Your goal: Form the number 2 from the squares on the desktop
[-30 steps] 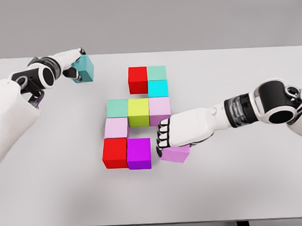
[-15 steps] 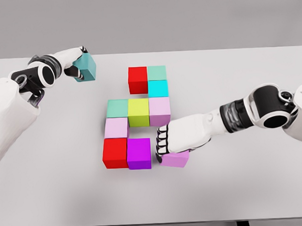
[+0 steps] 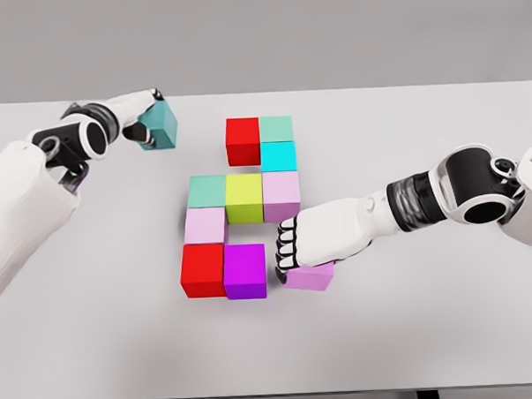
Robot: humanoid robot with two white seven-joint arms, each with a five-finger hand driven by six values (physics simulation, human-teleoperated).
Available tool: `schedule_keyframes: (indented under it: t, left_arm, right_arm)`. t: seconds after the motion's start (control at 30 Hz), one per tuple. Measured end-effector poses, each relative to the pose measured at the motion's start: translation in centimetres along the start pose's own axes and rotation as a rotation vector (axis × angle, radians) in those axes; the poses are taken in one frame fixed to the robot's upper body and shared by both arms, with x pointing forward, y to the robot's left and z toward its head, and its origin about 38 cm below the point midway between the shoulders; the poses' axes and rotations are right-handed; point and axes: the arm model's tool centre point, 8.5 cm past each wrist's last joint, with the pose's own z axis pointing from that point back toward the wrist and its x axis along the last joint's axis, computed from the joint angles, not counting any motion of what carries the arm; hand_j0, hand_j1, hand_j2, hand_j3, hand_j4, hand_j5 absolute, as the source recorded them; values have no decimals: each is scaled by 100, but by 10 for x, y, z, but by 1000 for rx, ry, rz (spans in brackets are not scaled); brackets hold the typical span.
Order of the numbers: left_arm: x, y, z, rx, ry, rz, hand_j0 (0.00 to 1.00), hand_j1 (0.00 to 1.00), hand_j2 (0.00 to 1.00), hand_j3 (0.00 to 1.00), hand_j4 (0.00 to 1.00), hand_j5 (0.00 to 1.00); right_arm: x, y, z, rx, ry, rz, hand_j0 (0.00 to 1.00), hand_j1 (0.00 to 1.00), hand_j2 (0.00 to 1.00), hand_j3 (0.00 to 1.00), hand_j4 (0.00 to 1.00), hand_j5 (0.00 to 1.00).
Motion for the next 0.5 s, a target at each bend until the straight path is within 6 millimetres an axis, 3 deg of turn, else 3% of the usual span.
schedule_keyframes:
  t: [0.03,0.07,0.1,0.5]
  left_arm:
    - [1,-1,0,-2,-2,-1,39,39,39,39,39,39]
    - [2,-2,-1,-4,-3,-2,39,39,39,39,39,39]
    - [3,-2,-1,-5,-4,-3,39,39,39,39,39,39]
    - [28,-10,-6,-19,-44,6,39,39,39,39,39,39]
  right_arm:
    - [0,0,0,0,0,0,46,46,46,46,46,46]
    - [0,0,0,-1,0,1,65,65,65,65,65,65]
    - [0,0,0,0,2,3,97,97,97,97,97,97]
    - [-8,-11,19,-14,59,41,100,100,100,100,100,100]
